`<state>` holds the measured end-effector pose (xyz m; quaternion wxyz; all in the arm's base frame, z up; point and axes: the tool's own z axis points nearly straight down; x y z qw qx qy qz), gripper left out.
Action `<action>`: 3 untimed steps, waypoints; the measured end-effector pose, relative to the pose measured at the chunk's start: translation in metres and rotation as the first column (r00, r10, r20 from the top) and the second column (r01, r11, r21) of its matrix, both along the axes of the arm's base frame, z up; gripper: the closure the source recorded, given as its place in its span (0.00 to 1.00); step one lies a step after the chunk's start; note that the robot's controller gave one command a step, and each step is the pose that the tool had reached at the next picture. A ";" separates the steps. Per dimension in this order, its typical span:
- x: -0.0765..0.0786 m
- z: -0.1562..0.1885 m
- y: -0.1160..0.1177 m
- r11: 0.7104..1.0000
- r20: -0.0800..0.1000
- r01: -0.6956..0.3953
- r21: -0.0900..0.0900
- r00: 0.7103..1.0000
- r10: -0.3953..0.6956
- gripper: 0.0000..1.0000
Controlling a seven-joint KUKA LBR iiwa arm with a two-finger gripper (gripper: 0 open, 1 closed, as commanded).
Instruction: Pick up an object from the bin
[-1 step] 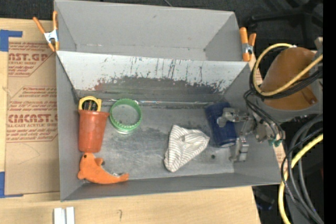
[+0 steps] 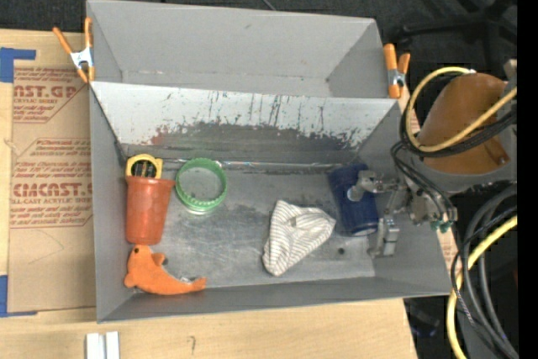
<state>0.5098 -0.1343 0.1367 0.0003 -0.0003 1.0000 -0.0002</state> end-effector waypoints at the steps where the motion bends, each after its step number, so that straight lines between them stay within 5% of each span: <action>1: -0.005 -0.042 0.044 0.940 0.003 -0.340 -0.001 0.940 0.340 0.00; 2: 0.005 -0.065 0.065 0.882 0.001 -0.472 0.001 0.882 0.472 0.00; 3: -0.003 -0.015 0.095 0.767 0.000 -0.642 0.001 0.767 0.642 0.00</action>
Offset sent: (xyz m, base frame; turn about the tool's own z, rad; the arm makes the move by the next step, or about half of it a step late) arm 0.0065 0.0653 -0.0667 -0.4888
